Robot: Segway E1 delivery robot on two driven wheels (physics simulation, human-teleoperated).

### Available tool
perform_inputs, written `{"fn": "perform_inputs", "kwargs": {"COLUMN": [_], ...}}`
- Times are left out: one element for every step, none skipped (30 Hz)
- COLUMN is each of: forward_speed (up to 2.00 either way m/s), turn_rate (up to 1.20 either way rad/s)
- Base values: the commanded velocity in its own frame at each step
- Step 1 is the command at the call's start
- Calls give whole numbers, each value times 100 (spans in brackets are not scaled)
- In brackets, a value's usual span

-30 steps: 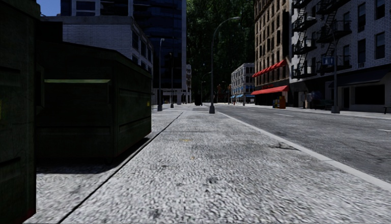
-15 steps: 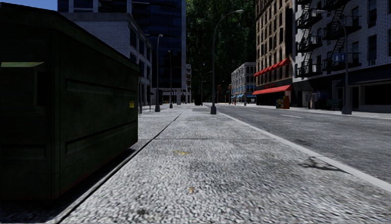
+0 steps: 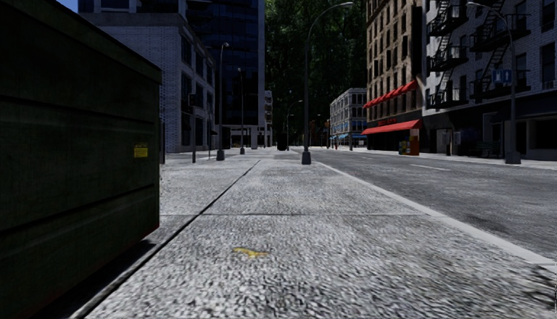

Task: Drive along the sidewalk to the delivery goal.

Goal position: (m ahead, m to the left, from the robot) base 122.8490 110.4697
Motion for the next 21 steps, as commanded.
{"fn": "perform_inputs", "kwargs": {"forward_speed": [200, 200, 200, 200, 200, 200, 200, 200, 200, 200, 200, 200, 200, 200, 200, 200, 200, 200, 200, 200, 200], "turn_rate": [0, 0, 0, 0, 0, 0, 0, 0, 0, 0, 0, 0, 0, 0, 0, 0, 0, 0, 0, 0, 0]}}
